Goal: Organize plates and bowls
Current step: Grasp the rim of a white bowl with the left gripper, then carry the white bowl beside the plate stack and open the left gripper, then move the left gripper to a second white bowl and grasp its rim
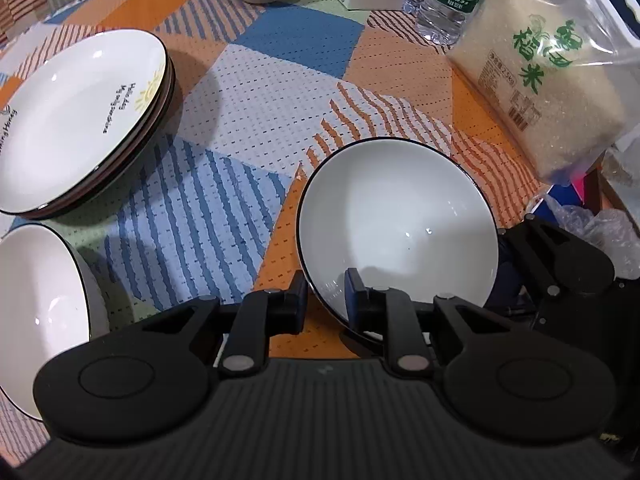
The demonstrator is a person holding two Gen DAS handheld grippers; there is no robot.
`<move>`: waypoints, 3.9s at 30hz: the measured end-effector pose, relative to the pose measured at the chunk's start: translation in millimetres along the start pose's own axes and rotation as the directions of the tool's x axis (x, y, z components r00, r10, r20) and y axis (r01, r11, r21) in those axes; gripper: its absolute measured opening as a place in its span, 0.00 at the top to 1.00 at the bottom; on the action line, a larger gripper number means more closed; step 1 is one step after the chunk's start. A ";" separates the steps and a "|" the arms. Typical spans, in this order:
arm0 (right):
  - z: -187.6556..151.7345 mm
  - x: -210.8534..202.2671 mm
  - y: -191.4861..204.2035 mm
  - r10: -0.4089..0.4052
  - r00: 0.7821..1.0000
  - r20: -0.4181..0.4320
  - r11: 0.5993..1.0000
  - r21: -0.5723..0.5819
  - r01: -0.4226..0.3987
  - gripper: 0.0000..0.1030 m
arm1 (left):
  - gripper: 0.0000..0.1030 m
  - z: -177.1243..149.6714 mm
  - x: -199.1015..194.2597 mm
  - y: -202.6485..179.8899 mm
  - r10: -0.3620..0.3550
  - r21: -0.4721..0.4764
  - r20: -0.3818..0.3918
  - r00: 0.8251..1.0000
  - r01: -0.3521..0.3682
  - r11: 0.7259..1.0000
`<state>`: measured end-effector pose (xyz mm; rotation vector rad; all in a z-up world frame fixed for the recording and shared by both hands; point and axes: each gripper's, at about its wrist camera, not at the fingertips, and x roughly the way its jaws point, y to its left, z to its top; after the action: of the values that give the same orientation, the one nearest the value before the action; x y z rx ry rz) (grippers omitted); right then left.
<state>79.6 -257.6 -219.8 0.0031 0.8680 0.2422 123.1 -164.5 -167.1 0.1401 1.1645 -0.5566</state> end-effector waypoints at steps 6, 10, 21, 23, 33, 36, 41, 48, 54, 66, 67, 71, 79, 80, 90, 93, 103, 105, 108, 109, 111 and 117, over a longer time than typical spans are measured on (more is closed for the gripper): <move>4.4 -6.6 3.5 -0.016 0.999 0.027 1.000 -0.014 0.017 0.07 | 0.83 6.4 -10.4 0.9 -0.007 0.022 0.017 1.000 0.007 1.000; 17.6 -14.6 3.8 -0.026 0.998 0.051 0.999 -0.026 0.027 0.07 | 0.83 17.1 -23.7 1.6 -0.008 0.030 0.048 0.999 0.007 1.000; 64.5 -8.9 1.6 -0.018 0.997 0.081 1.000 -0.022 0.019 0.07 | 0.83 53.7 -43.2 16.9 0.027 0.014 0.109 0.994 -0.029 0.999; 72.1 -3.3 1.2 -0.027 0.996 0.080 0.999 -0.035 0.030 0.07 | 0.83 58.6 -39.6 17.5 0.047 0.019 0.119 0.992 -0.049 0.999; 100.8 38.3 -11.0 -0.060 0.998 0.033 0.990 -0.122 0.064 0.07 | 0.83 90.3 0.7 37.3 0.062 -0.060 0.110 0.992 -0.056 0.997; 105.5 51.1 -20.6 -0.057 0.998 0.007 0.995 -0.087 0.057 0.08 | 0.83 97.8 13.6 40.0 0.058 -0.078 0.111 0.992 -0.049 0.996; 103.6 67.3 -28.4 -0.063 0.998 0.003 0.994 -0.090 0.063 0.08 | 0.83 103.6 32.0 43.8 0.053 -0.101 0.099 0.994 -0.043 0.994; 98.4 81.1 -36.7 -0.053 0.998 -0.016 0.997 -0.054 0.052 0.08 | 0.83 104.1 43.4 43.9 0.054 -0.115 0.090 0.995 -0.043 0.992; 100.1 75.8 -28.9 -0.063 0.997 -0.054 0.996 -0.066 0.059 0.07 | 0.70 101.4 39.1 46.4 0.078 -0.149 0.073 0.994 -0.066 0.987; 91.7 13.9 0.8 -0.054 0.998 -0.024 0.997 -0.059 0.053 0.07 | 0.58 85.6 -14.6 57.8 0.042 -0.198 0.097 0.994 -0.023 0.980; 91.7 6.3 4.4 -0.051 0.999 -0.012 0.996 -0.068 0.050 0.07 | 0.58 83.9 -22.3 57.7 0.041 -0.190 0.103 0.994 -0.021 0.982; 95.6 -18.7 17.5 -0.041 0.999 0.023 0.993 -0.106 0.043 0.07 | 0.57 75.1 -51.5 57.0 0.039 -0.161 0.114 0.993 -0.021 0.987; 96.2 -64.3 48.3 -0.004 0.999 0.053 0.984 -0.178 0.013 0.07 | 0.54 40.7 -103.8 56.7 0.035 -0.114 0.115 0.993 -0.021 0.993; 95.7 -68.1 52.0 0.003 0.999 0.054 0.982 -0.189 0.008 0.07 | 0.53 36.2 -109.9 57.2 0.035 -0.112 0.118 0.992 -0.022 0.993; 88.3 -90.7 95.0 0.074 0.997 0.034 0.953 -0.297 -0.061 0.07 | 0.37 -6.3 -151.8 74.6 0.044 -0.099 0.124 0.991 -0.032 0.995; 87.6 -87.5 103.4 0.106 0.994 0.019 0.946 -0.309 -0.095 0.07 | 0.32 -21.4 -158.7 87.0 0.047 -0.108 0.128 0.991 -0.033 0.994; 82.6 -38.3 134.1 0.210 0.973 -0.094 0.931 -0.284 -0.228 0.07 | 0.24 -58.4 -147.4 157.4 0.116 -0.216 0.122 0.986 -0.087 0.972; 83.5 -27.0 139.0 0.223 0.967 -0.119 0.929 -0.274 -0.248 0.07 | 0.24 -63.5 -148.0 169.5 0.116 -0.232 0.136 0.984 -0.082 0.969; 81.4 -11.2 145.2 0.231 0.962 -0.144 0.924 -0.277 -0.263 0.07 | 0.24 -68.3 -145.0 183.1 0.115 -0.240 0.151 0.982 -0.077 0.968; 80.6 -5.7 146.6 0.228 0.961 -0.153 0.924 -0.277 -0.264 0.07 | 0.24 -69.6 -141.8 187.0 0.113 -0.239 0.153 0.982 -0.075 0.968; 78.0 6.2 150.2 0.218 0.962 -0.166 0.926 -0.278 -0.257 0.07 | 0.24 -73.2 -134.6 195.2 0.105 -0.242 0.157 0.982 -0.065 0.968; 68.7 30.6 153.2 0.203 0.972 -0.117 0.939 -0.258 -0.227 0.07 | 0.24 -80.6 -100.2 210.2 0.094 -0.283 0.177 0.980 -0.041 0.958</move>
<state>118.4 -95.6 -182.9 -0.1694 0.9178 0.5693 130.1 81.0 -146.9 -0.1127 1.0361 -0.3326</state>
